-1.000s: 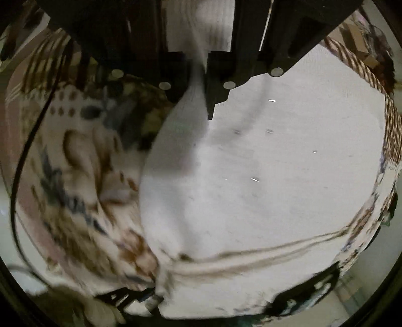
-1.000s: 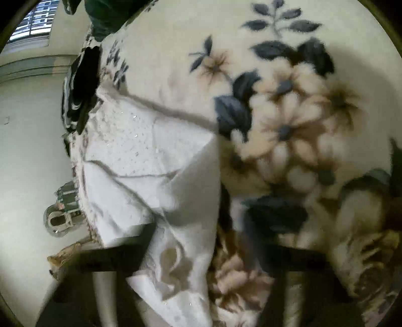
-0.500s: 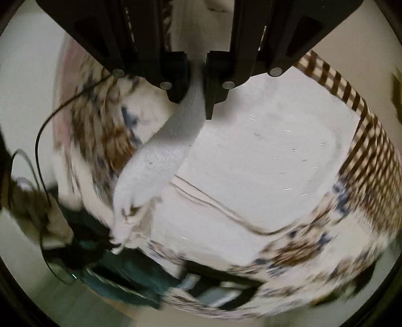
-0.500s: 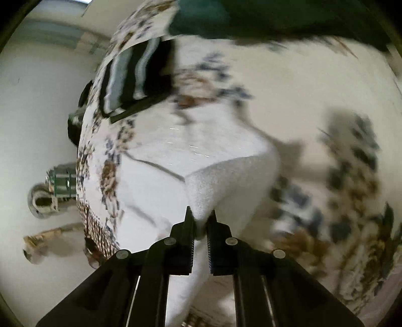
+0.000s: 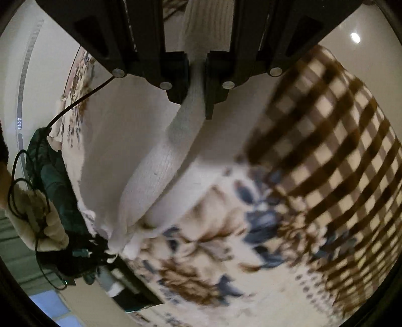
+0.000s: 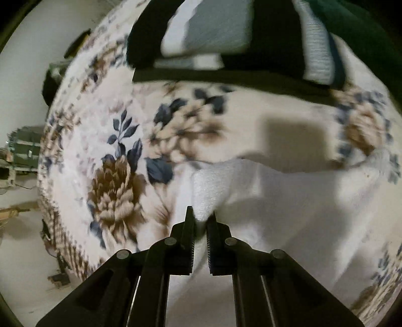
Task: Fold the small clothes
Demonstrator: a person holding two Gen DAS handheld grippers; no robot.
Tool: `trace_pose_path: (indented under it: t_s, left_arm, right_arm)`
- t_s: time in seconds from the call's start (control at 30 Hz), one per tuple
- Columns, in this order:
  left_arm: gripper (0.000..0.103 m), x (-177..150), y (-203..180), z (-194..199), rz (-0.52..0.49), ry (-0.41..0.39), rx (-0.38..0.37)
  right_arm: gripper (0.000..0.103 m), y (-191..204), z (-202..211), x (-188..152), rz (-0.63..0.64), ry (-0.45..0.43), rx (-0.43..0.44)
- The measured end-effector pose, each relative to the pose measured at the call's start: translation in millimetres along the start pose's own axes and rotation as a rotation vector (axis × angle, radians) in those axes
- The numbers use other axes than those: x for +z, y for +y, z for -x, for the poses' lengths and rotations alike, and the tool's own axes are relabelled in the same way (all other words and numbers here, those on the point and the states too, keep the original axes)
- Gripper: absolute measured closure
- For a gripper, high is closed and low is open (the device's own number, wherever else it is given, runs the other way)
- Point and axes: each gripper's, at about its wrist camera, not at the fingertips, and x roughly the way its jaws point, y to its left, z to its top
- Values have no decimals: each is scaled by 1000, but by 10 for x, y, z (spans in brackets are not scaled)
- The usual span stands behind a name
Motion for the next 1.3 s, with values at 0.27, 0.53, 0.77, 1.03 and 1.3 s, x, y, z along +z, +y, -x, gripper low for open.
trace_pose_path:
  t_s: [0.27,0.53,0.77,1.03,1.3]
  left_arm:
    - [68,113,673,212,24,82,114]
    - [68,299,635,342,-31,97,81]
    - [84,83,207,-235,-305,146,212]
    - [80,568,-143,352,-371,149,177]
    - [61,2137,-1190,-359,-389,20,-10]
  right_arm:
    - [50,193,-238,-182,-96,55,65]
    - [49,-280,314,-1654,-152,25,80]
    - [49,-876,-272,-3496,-401,192,124]
    - [87,-944,-454,-4190,-437,200,170]
    - [46,-1558,382,-3323,-544,-57,215]
